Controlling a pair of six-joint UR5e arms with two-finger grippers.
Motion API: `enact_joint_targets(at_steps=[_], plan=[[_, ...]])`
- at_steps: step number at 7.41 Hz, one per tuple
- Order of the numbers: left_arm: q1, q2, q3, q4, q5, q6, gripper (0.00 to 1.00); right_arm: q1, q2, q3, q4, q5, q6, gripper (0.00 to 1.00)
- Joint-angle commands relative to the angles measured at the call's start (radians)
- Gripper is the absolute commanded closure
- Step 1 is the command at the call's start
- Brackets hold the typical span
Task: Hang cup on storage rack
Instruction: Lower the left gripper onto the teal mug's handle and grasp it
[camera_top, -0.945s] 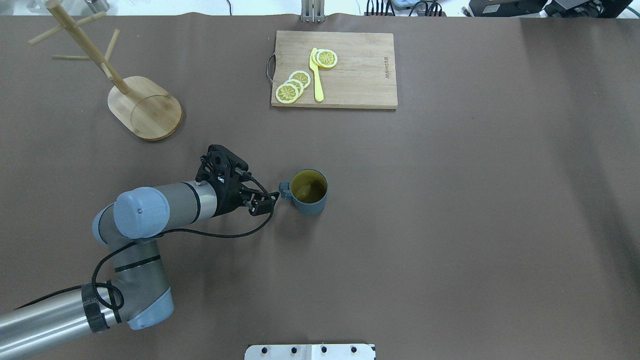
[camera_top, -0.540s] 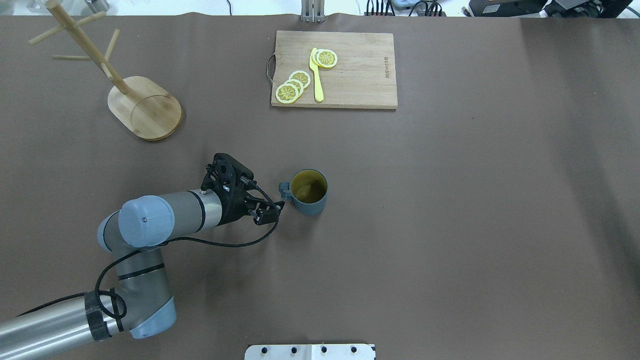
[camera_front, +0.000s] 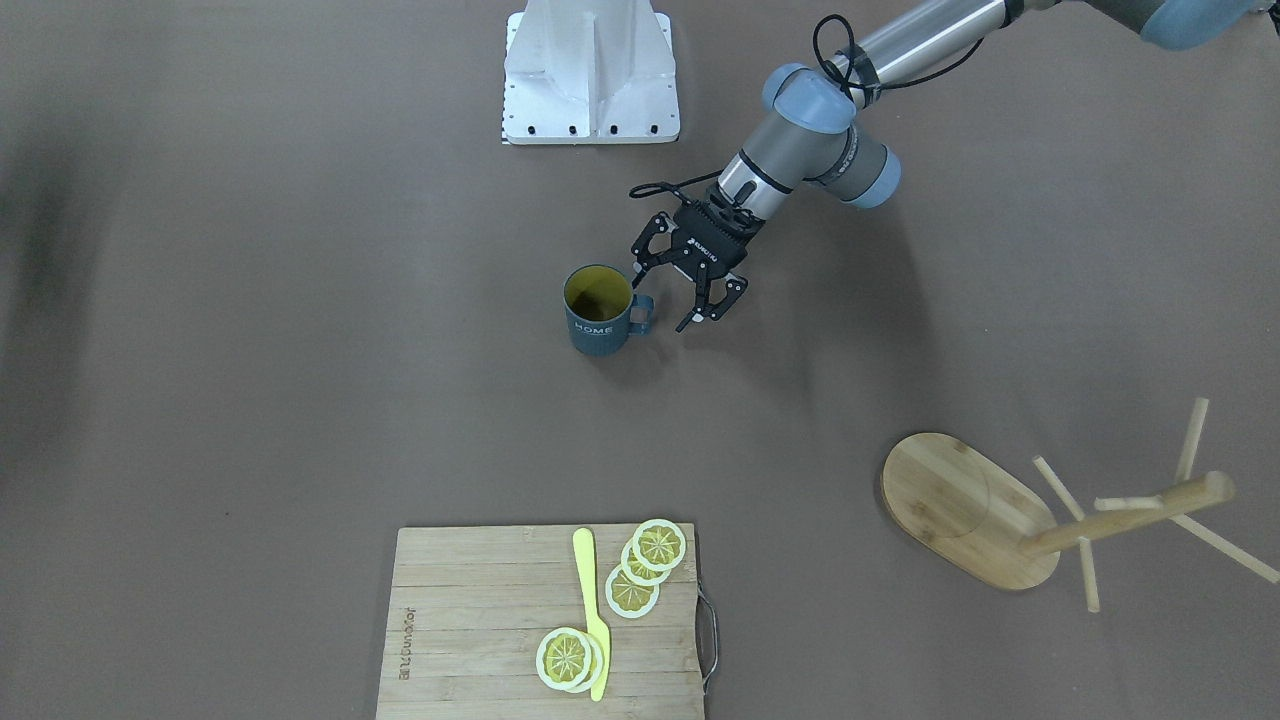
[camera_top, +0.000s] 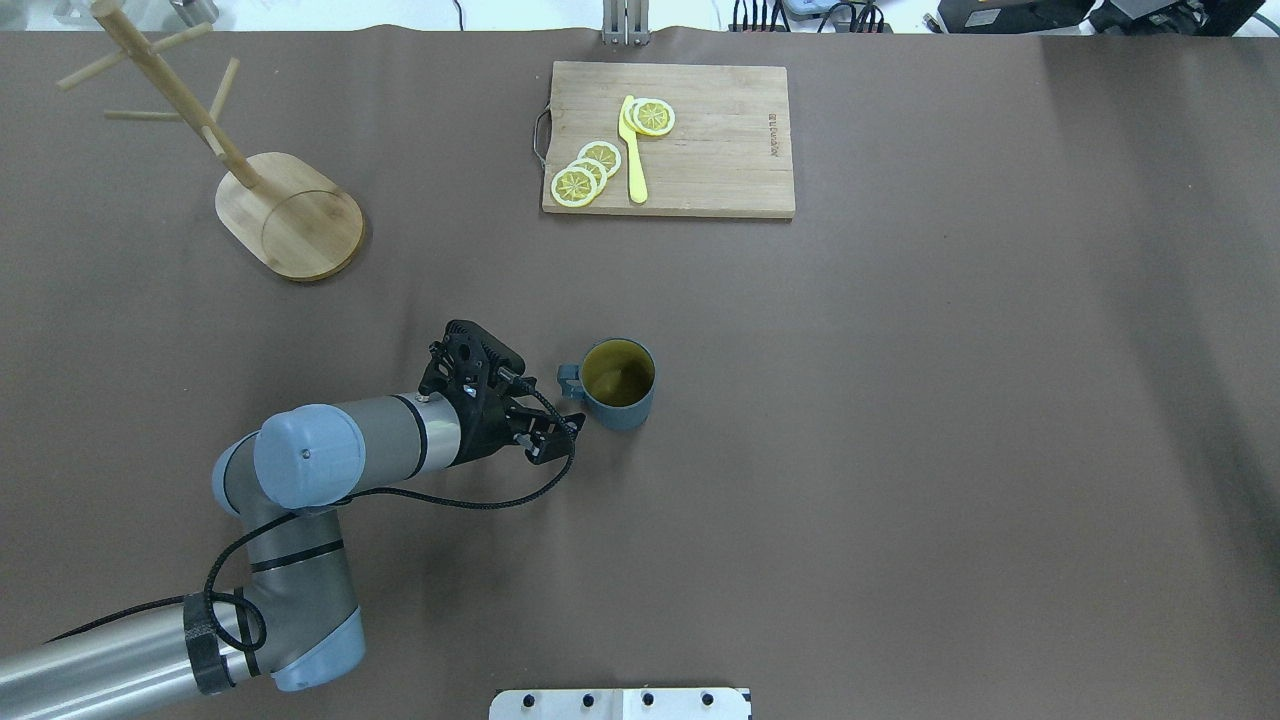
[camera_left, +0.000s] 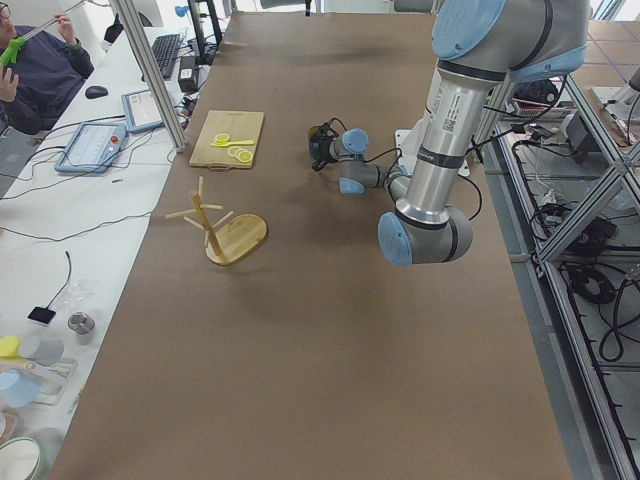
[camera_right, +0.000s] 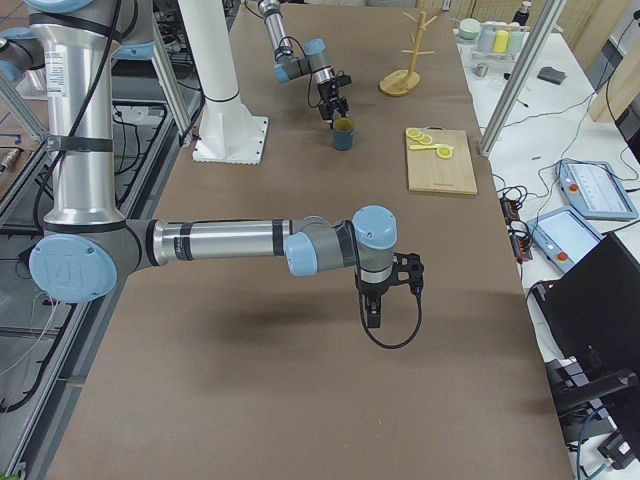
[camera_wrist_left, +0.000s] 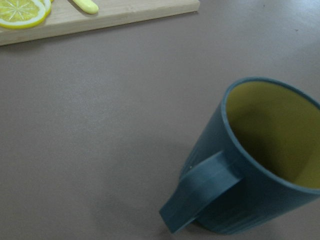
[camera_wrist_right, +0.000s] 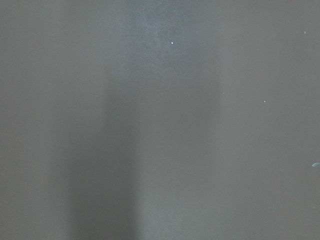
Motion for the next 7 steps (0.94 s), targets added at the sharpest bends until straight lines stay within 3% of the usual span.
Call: enact_joint_targets(at_steps=[1, 6, 7], plan=[[-0.009, -0.006, 0.003, 0.0, 0.001, 0.001, 0.48, -0.002, 0.0, 0.0, 0.002, -0.001, 0.002, 0.0], [-0.019, -0.028, 0.006, 0.003, 0.03, -0.002, 0.57, -0.003, 0.002, 0.0, 0.002, -0.003, 0.002, 0.0], [-0.017, -0.028, 0.006, 0.003, 0.041, -0.002, 0.64, -0.003, 0.0, 0.0, 0.002, -0.004, 0.002, 0.0]])
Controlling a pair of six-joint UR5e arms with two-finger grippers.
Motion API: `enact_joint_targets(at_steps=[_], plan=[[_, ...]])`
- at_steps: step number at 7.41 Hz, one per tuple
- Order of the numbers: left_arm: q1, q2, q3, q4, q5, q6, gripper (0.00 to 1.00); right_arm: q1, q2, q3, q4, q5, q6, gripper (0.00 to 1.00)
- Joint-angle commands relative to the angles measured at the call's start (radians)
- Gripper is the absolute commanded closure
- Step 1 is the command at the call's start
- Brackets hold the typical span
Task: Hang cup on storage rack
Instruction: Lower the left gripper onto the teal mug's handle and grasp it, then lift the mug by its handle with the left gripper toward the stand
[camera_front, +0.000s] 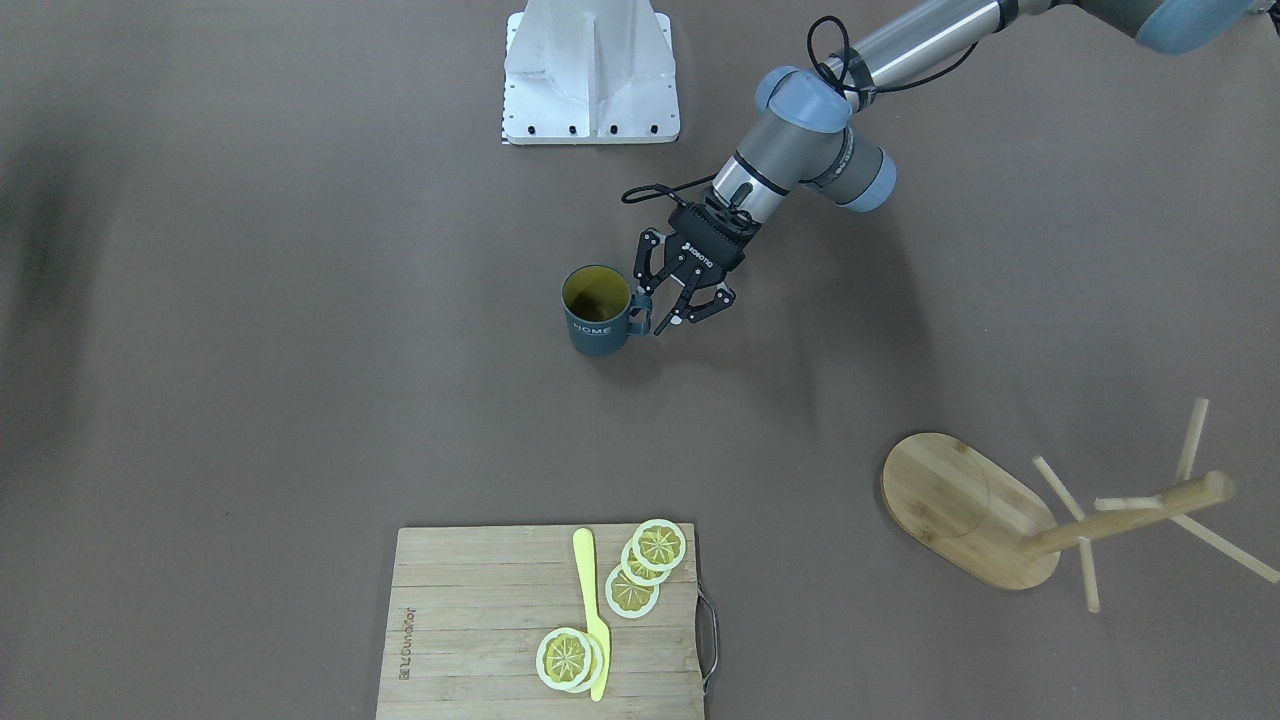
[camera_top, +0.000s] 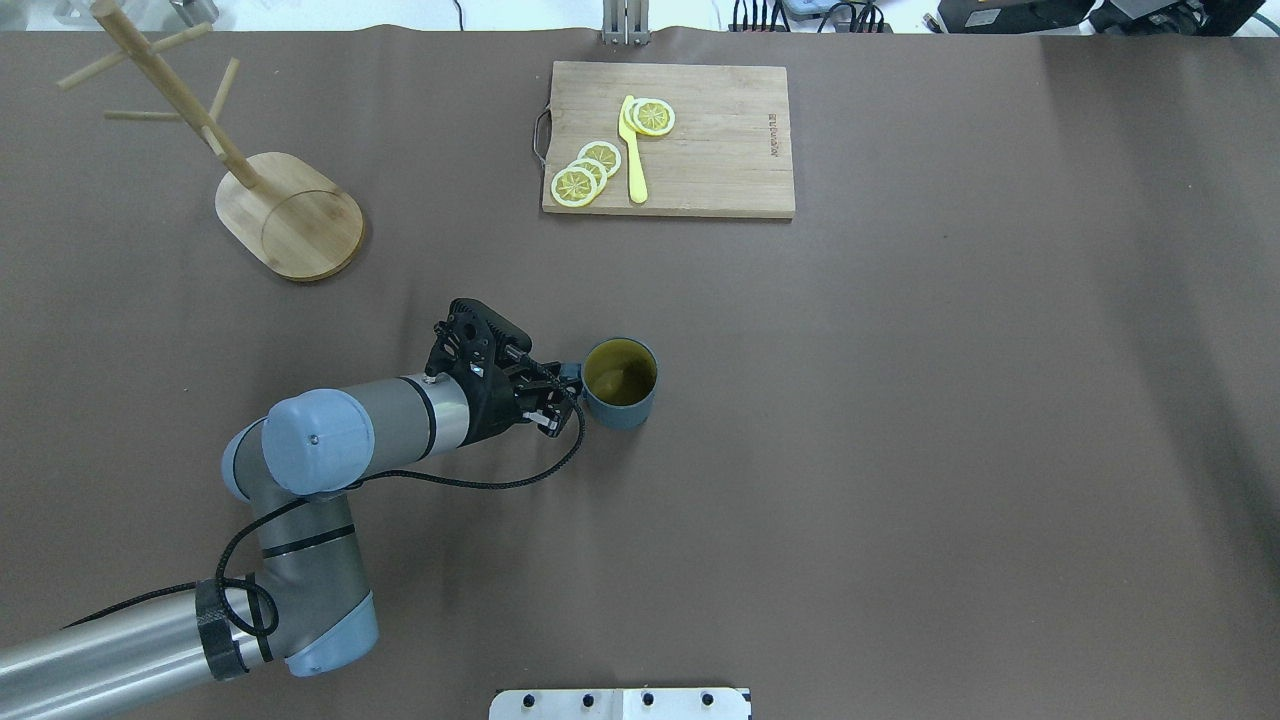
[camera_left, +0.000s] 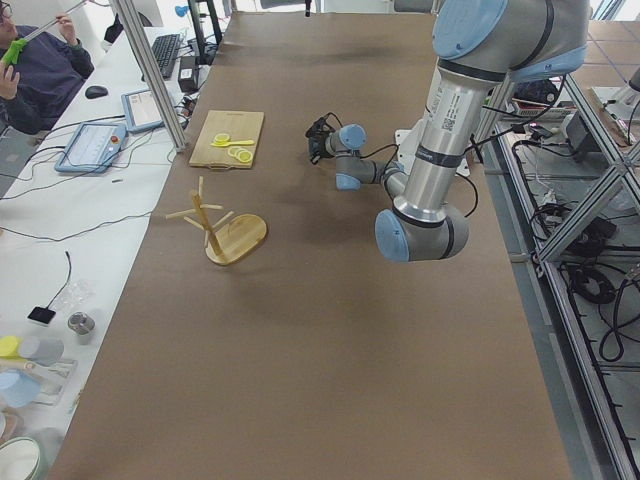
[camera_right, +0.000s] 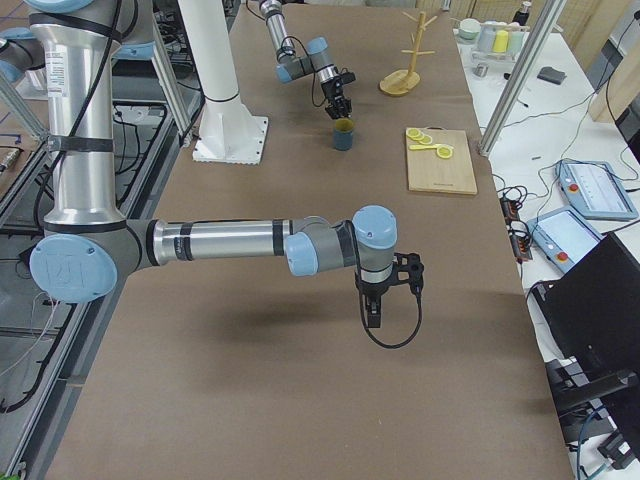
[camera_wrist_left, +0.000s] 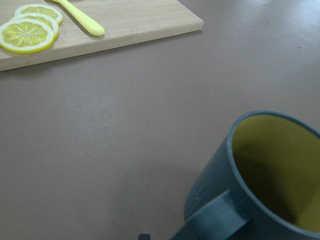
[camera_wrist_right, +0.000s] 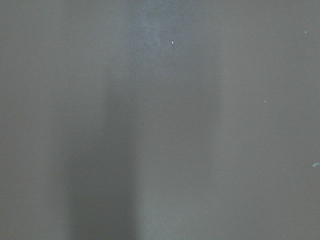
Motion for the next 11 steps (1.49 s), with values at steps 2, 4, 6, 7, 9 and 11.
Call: enact_joint_targets(at_steps=[2, 4, 6, 7, 9, 11], plan=[[0.001, -0.002, 0.005, 0.002, 0.027, -0.002, 0.75, 0.0, 0.001, 0.0, 0.0, -0.003, 0.0, 0.0], [0.001, -0.002, 0.004, -0.001, 0.027, -0.037, 0.93, -0.002, 0.001, 0.0, 0.0, -0.003, 0.0, 0.0], [-0.001, 0.009, 0.005, -0.056, 0.027, -0.042, 1.0, -0.002, 0.001, 0.0, 0.002, -0.003, 0.0, 0.0], [-0.005, 0.011, 0.004, -0.081, 0.027, -0.065, 1.0, -0.002, -0.004, -0.009, 0.005, -0.003, -0.003, 0.0], [-0.041, 0.012, 0.004, -0.145, 0.026, -0.249, 1.0, -0.002, -0.005, -0.025, 0.006, -0.009, -0.006, 0.0], [-0.123, 0.012, 0.004, -0.188, -0.026, -0.44, 1.0, 0.0, -0.014, -0.029, 0.014, -0.035, -0.014, 0.0]])
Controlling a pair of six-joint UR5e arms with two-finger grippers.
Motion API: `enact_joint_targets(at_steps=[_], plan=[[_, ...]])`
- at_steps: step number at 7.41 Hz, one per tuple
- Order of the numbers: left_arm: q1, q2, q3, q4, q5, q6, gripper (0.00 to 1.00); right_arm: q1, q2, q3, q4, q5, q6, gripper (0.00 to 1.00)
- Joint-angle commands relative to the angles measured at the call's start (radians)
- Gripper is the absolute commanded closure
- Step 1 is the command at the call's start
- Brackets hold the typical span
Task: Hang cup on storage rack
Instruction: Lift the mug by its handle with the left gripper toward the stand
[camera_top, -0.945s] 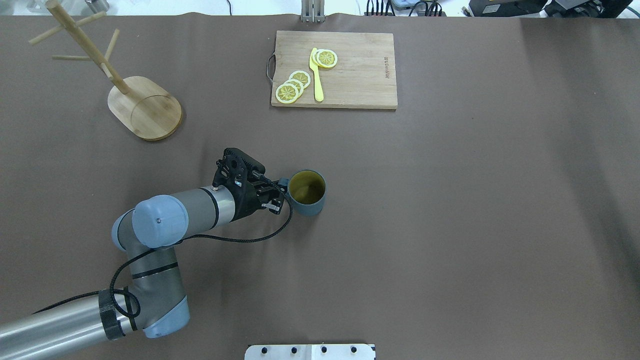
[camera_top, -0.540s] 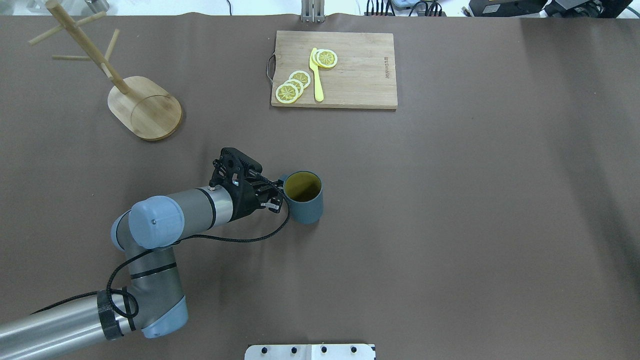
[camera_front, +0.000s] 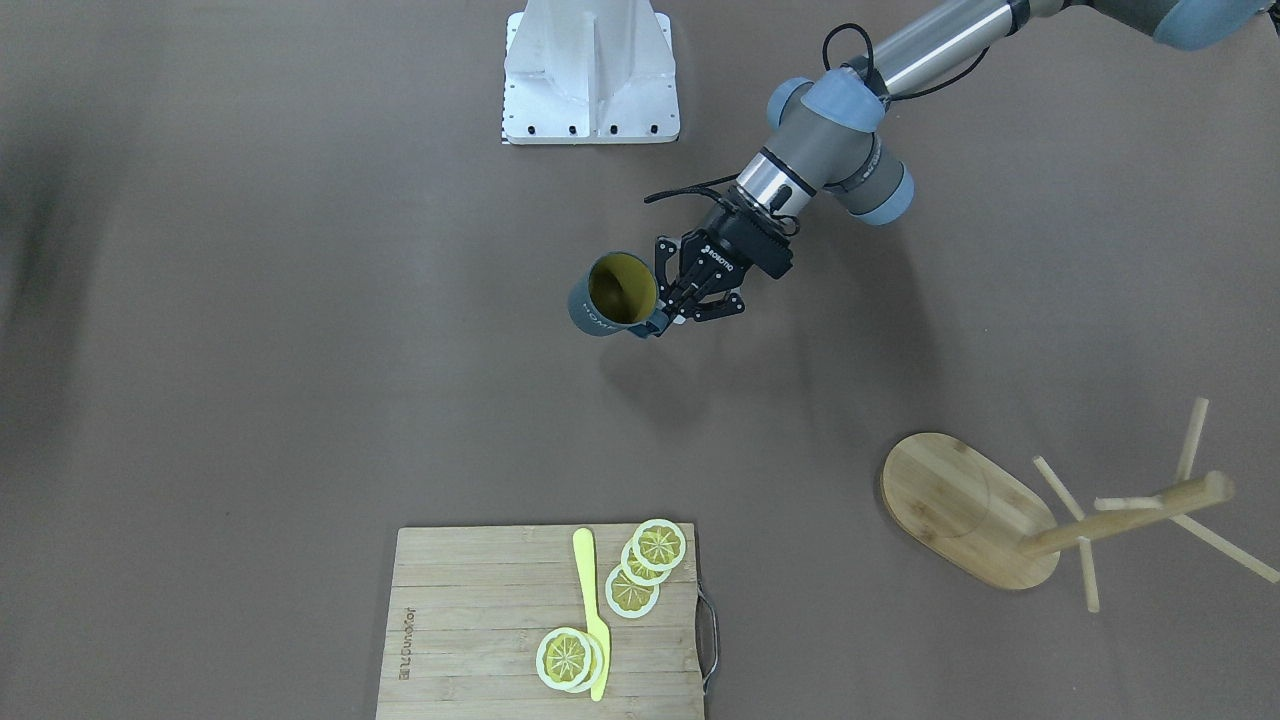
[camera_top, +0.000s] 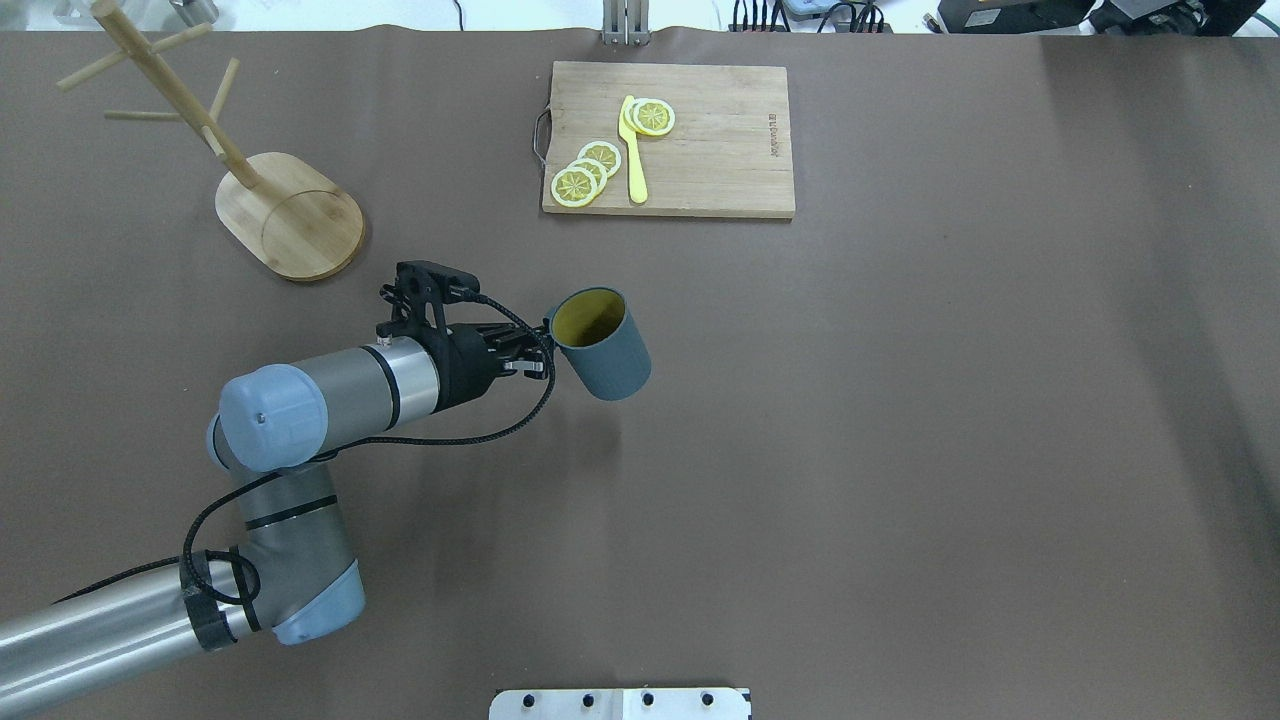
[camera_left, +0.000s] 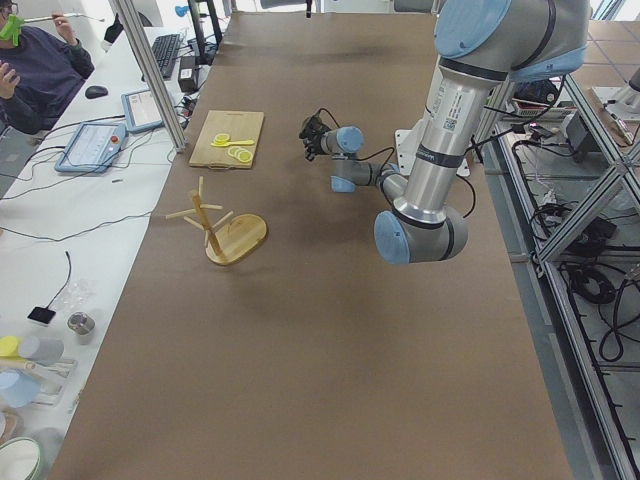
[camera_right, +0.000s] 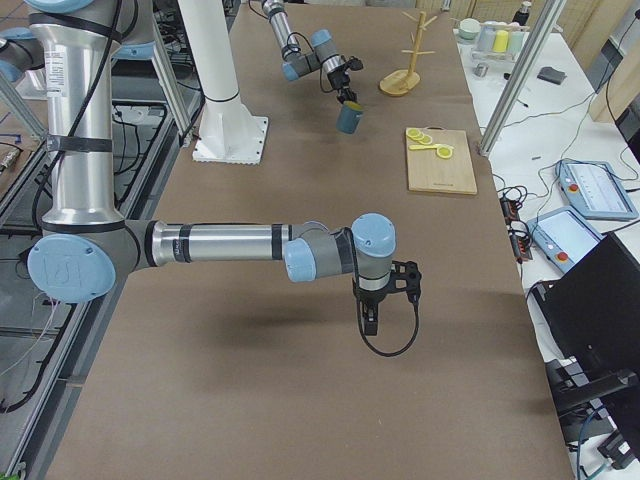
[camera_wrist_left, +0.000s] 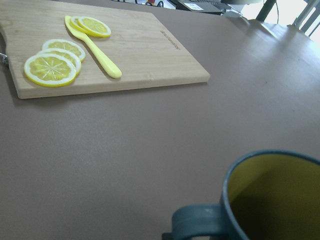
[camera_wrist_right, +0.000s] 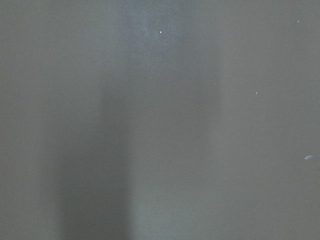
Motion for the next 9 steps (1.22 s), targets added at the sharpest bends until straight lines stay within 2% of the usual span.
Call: enact_joint_targets(at_steps=[1, 2, 3, 4, 5, 6, 7, 8, 9], plan=[[-0.128, -0.003, -0.002, -0.023, -0.139, -0.243, 1.0, 0.001, 0.0, 0.001, 0.02, -0.01, -0.003, 0.0], [-0.226, -0.002, 0.003, -0.022, -0.287, -0.346, 1.0, 0.001, 0.007, 0.004, 0.018, -0.006, -0.005, 0.0], [-0.298, 0.001, 0.023, -0.023, -0.393, -0.461, 1.0, 0.001, 0.005, 0.007, 0.018, -0.006, -0.005, 0.0], [-0.326, 0.0, 0.028, -0.035, -0.439, -0.599, 1.0, 0.001, -0.001, 0.01, 0.018, -0.006, -0.005, 0.0], [-0.328, -0.002, 0.069, -0.177, -0.439, -0.757, 1.0, 0.001, -0.006, 0.011, 0.02, -0.006, -0.005, 0.0], [-0.334, -0.006, 0.16, -0.408, -0.434, -1.041, 1.0, 0.001, -0.006, 0.011, 0.018, -0.008, -0.005, 0.0], [-0.363, -0.009, 0.22, -0.574, -0.43, -1.274, 1.0, 0.001, -0.004, 0.011, 0.018, -0.01, -0.005, 0.0], [-0.397, -0.008, 0.248, -0.653, -0.395, -1.474, 1.0, 0.001, -0.004, 0.011, 0.02, -0.013, -0.005, 0.0], [-0.406, 0.0, 0.291, -0.736, -0.319, -1.622, 1.0, 0.001, -0.006, 0.011, 0.02, -0.013, -0.005, 0.0]])
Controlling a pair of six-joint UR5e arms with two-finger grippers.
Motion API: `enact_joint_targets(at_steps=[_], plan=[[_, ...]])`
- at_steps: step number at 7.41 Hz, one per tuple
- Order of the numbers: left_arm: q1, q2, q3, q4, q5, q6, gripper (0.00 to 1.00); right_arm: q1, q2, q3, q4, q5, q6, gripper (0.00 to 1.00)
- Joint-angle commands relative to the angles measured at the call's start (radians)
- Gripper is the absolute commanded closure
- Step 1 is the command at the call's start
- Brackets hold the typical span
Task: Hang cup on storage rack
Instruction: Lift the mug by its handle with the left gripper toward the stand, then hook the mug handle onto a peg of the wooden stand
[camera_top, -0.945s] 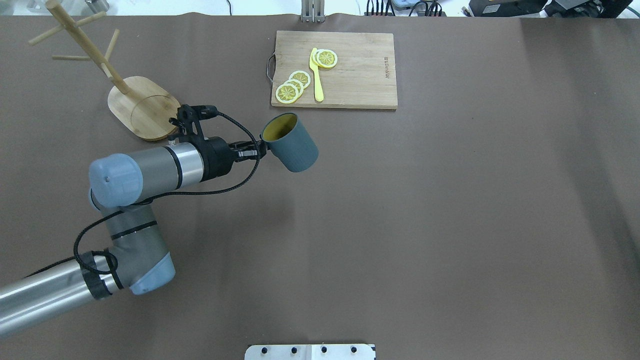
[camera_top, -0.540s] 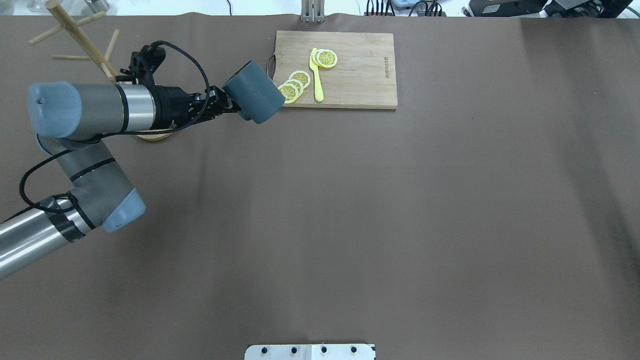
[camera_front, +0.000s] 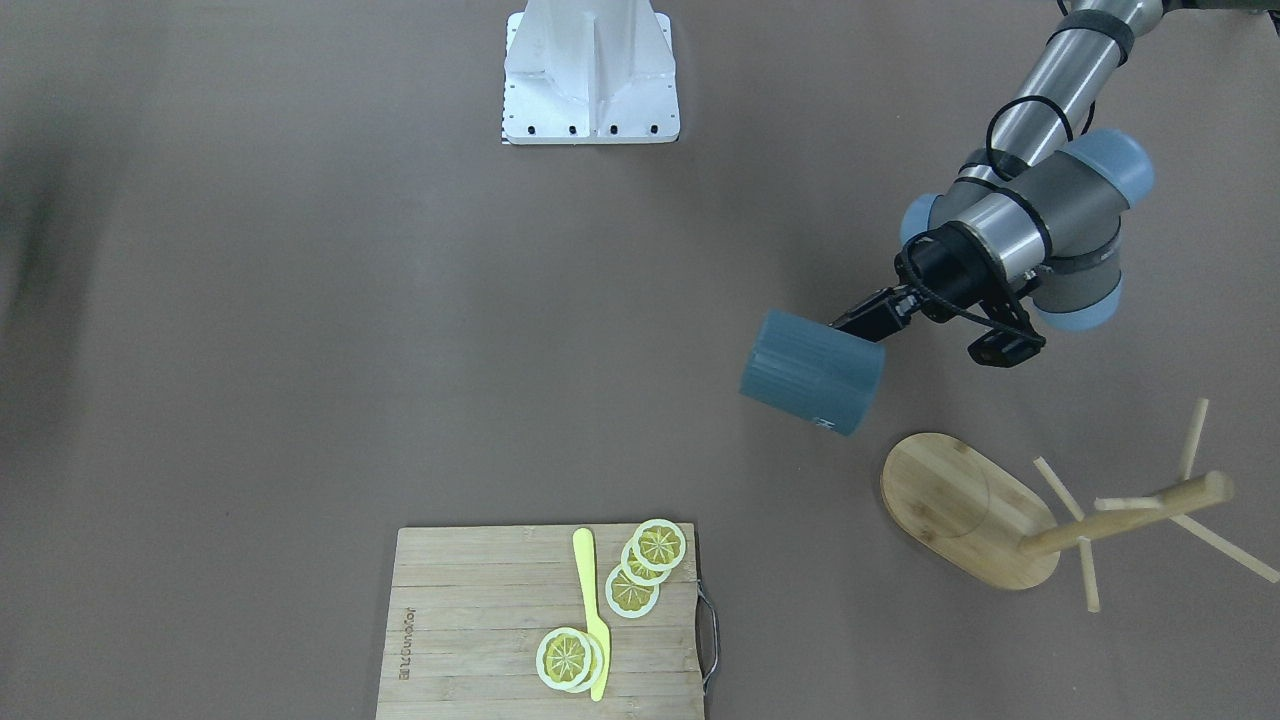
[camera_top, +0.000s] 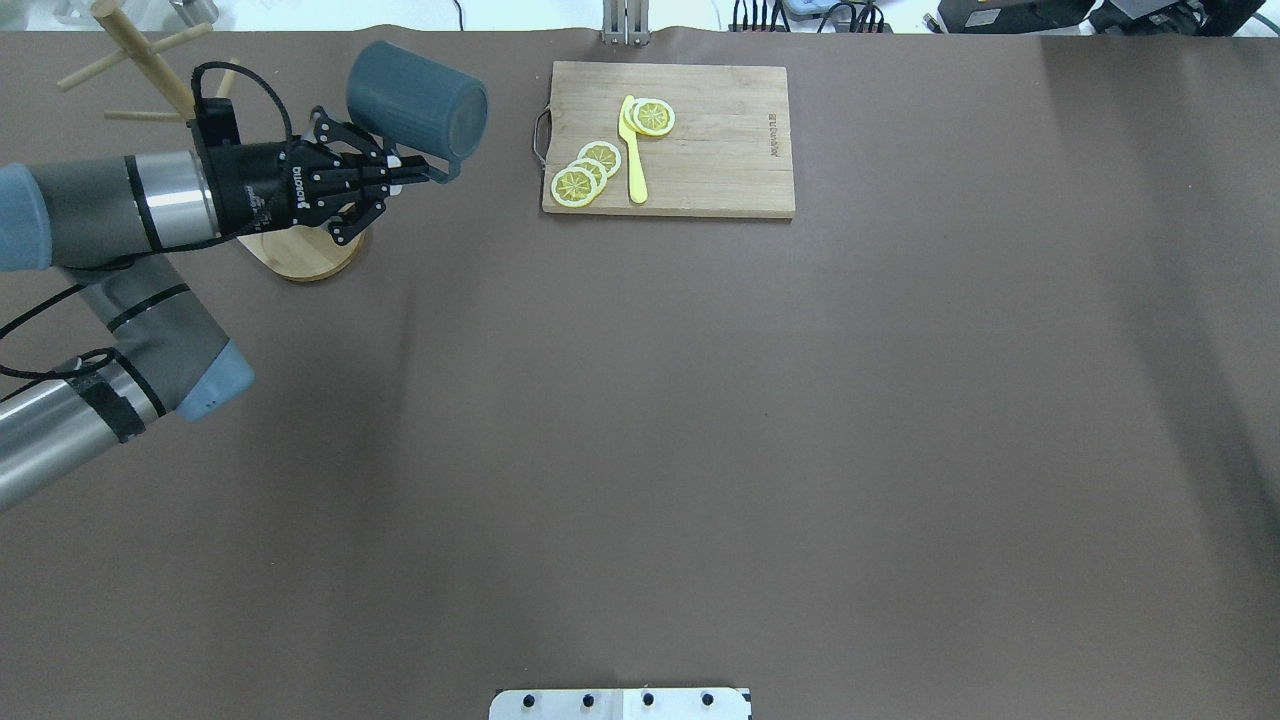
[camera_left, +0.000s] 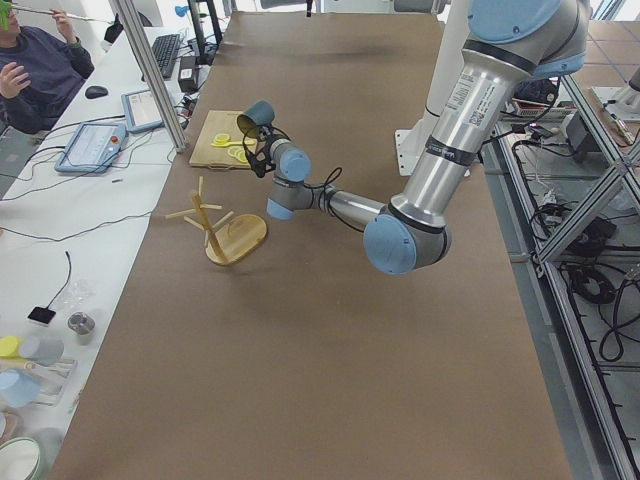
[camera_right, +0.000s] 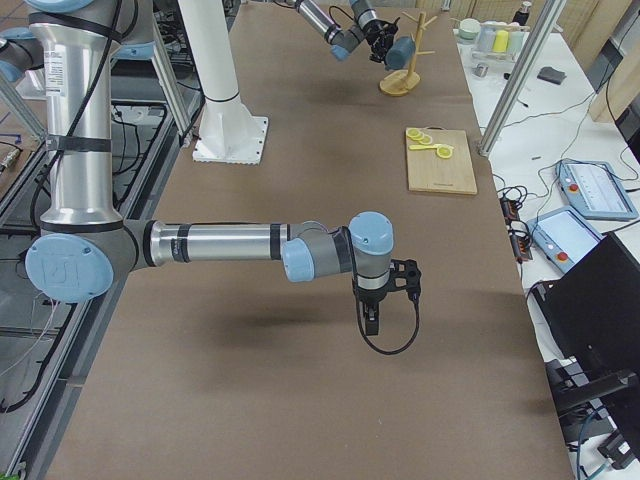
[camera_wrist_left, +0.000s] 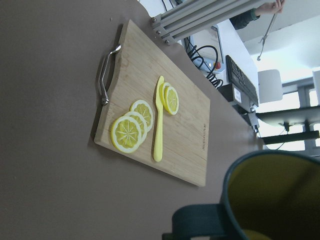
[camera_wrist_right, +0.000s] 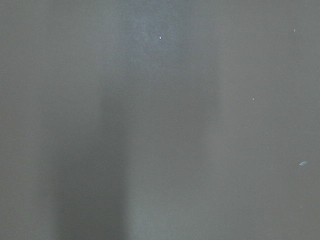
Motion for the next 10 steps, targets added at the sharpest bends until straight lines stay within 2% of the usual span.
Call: enact_joint_targets(at_steps=[1, 2, 3, 5, 8, 10], plan=[[-0.021, 0.004, 0.105, -0.176, 0.162, -0.319, 1.0, 0.0, -0.001, 0.002, 0.007, -0.001, 0.0, 0.0], [-0.023, 0.004, 0.117, -0.183, 0.226, -0.422, 1.0, 0.0, -0.001, 0.002, 0.008, -0.003, 0.0, 0.0], [-0.021, 0.004, 0.135, -0.185, 0.329, -0.57, 1.0, 0.0, -0.001, 0.003, 0.008, -0.003, 0.0, 0.0], [-0.02, 0.004, 0.176, -0.226, 0.406, -0.624, 1.0, 0.0, 0.0, 0.008, 0.008, -0.004, 0.0, 0.0], [-0.021, 0.006, 0.218, -0.226, 0.464, -0.648, 1.0, 0.0, 0.0, 0.014, 0.008, -0.004, 0.0, 0.0], [-0.023, 0.009, 0.248, -0.226, 0.465, -0.648, 1.0, 0.0, 0.0, 0.015, 0.008, -0.004, 0.0, 0.0]])
